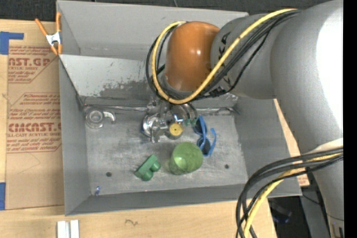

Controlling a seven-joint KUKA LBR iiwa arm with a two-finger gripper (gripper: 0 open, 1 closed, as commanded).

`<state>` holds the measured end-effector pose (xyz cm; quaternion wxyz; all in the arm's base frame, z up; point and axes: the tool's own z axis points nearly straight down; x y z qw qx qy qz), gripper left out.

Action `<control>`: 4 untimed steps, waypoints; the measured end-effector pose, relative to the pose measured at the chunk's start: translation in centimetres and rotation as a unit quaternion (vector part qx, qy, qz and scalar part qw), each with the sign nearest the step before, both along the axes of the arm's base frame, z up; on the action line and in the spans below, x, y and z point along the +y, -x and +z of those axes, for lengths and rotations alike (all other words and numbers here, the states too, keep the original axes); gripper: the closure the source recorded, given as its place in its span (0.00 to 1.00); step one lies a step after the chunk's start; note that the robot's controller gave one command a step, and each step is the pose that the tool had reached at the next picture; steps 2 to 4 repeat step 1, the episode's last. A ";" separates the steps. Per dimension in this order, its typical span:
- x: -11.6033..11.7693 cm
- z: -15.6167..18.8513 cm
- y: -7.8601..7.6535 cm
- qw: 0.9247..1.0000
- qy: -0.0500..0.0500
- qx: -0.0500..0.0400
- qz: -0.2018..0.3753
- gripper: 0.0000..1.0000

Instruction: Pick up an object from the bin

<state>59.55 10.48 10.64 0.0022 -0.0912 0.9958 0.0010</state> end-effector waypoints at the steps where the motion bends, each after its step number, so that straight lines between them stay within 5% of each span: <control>1: 0.1 1.0 0.0 1.000 0.000 0.001 0.000 1.00; 4: 0.1 1.0 0.0 1.000 0.000 0.001 0.000 1.00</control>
Offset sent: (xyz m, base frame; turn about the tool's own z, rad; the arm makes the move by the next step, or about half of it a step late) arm -0.0001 0.0000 0.0092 0.0000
